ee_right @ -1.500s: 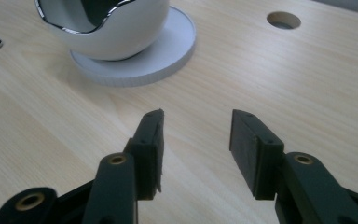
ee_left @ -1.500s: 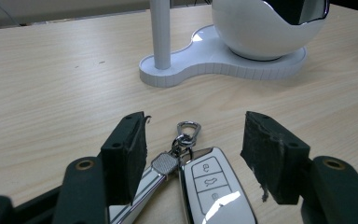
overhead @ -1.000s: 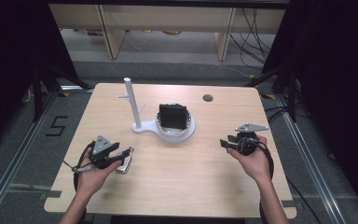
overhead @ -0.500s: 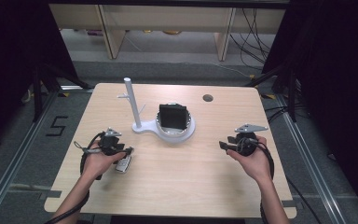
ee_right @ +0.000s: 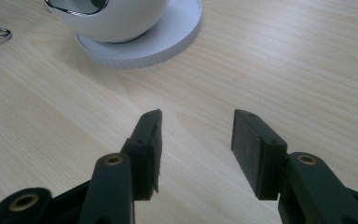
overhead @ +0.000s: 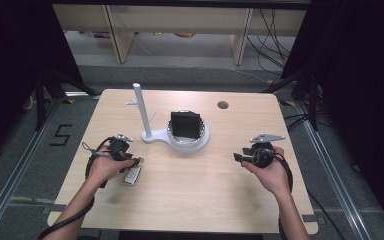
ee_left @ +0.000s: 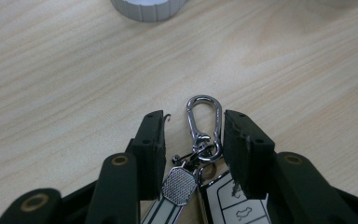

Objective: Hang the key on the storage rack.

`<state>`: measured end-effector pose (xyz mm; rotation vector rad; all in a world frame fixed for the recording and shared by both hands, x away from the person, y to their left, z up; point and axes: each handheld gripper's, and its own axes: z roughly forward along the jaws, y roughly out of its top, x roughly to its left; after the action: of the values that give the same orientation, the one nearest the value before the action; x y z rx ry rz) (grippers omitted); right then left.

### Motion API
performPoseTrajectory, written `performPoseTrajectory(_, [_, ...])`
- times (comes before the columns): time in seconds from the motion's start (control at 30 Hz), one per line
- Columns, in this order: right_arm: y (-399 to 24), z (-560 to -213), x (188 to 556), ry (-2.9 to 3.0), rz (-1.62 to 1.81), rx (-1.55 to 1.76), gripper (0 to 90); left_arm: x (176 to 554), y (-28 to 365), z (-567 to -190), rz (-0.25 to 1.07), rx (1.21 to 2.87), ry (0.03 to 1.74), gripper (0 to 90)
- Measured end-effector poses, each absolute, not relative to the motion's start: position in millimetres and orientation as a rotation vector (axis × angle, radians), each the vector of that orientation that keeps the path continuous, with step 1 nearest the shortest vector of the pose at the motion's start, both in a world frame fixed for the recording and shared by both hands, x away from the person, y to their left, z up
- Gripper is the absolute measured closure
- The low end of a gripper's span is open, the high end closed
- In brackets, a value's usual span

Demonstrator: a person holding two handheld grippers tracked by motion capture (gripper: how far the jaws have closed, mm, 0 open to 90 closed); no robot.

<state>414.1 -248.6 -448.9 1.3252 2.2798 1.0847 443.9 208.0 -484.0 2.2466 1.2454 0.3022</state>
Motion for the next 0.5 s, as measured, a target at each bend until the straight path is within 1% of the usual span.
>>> performPoseTrajectory(0.13, [-249,-449,414,2.293,1.055,1.313,53.8,450,207,-479,0.239,2.313,1.27,58.0])
performPoseTrajectory(0.2, [-248,-448,412,2.299,1.048,1.362,53.7,452,205,-478,0.228,2.336,1.292,57.5])
performPoseTrajectory(0.27, [-249,-451,415,2.296,1.052,1.305,53.7,456,205,-477,0.214,2.368,1.28,57.4])
performPoseTrajectory(0.4, [-247,-451,414,2.296,1.053,1.335,53.5,461,205,-476,0.179,2.407,1.276,57.1])
performPoseTrajectory(0.43, [-248,-451,414,2.296,1.041,1.339,53.4,462,204,-476,0.189,2.402,1.279,57.0])
performPoseTrajectory(0.5, [-249,-451,415,2.303,1.034,1.3,53.4,464,203,-475,0.167,2.414,1.278,56.9])
